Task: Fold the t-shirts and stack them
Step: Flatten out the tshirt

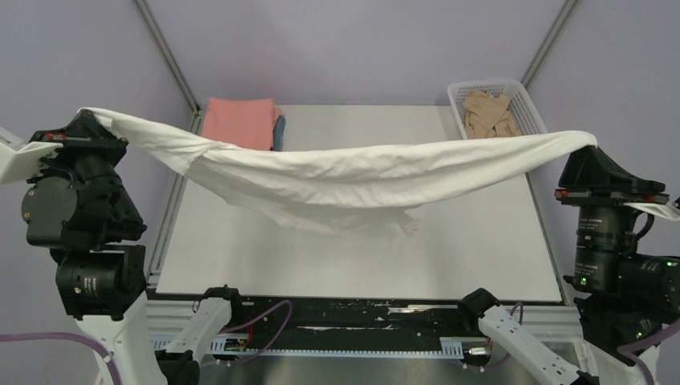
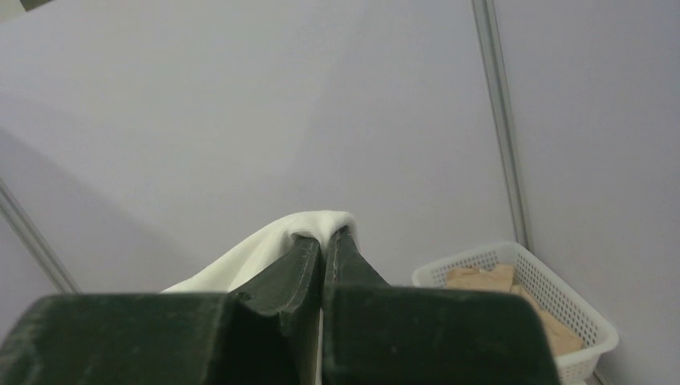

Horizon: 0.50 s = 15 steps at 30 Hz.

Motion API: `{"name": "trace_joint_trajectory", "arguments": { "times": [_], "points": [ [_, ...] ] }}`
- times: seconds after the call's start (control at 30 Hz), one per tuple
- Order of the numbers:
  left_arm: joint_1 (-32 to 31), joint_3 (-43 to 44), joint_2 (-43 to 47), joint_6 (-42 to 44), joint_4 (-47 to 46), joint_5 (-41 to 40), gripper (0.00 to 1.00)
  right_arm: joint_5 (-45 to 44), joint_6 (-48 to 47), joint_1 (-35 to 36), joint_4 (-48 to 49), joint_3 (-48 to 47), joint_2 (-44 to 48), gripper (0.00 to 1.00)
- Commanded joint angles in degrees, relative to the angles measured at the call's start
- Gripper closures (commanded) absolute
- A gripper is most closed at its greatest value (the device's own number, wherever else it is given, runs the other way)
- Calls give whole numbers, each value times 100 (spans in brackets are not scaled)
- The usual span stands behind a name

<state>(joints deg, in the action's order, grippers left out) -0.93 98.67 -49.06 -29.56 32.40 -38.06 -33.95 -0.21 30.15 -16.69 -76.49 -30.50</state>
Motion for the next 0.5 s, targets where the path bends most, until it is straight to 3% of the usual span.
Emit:
{"name": "trace_joint_trajectory", "arguments": {
  "times": [0.0, 0.17, 0.33, 0.4, 0.47],
  "points": [
    [58, 541, -235, 302, -182, 697, 100, 411, -115, -35, 177, -356, -241, 100],
    [58, 809, -1383, 140, -65, 1185, 100, 168, -233, -31, 126, -122, -1064, 99],
    [58, 703, -3057, 111, -281, 1647, 100, -1763, 43, -163, 125, 763, -2192, 97],
    [58, 614, -4090, -14, -422, 1921, 100, -1581, 572, -577, 130, 1346, -2427, 97],
    [-37, 479, -4789, 40, -750, 2012, 100, -722, 1238, -1323, 131, 2154, -2579, 97]
  ]
}}
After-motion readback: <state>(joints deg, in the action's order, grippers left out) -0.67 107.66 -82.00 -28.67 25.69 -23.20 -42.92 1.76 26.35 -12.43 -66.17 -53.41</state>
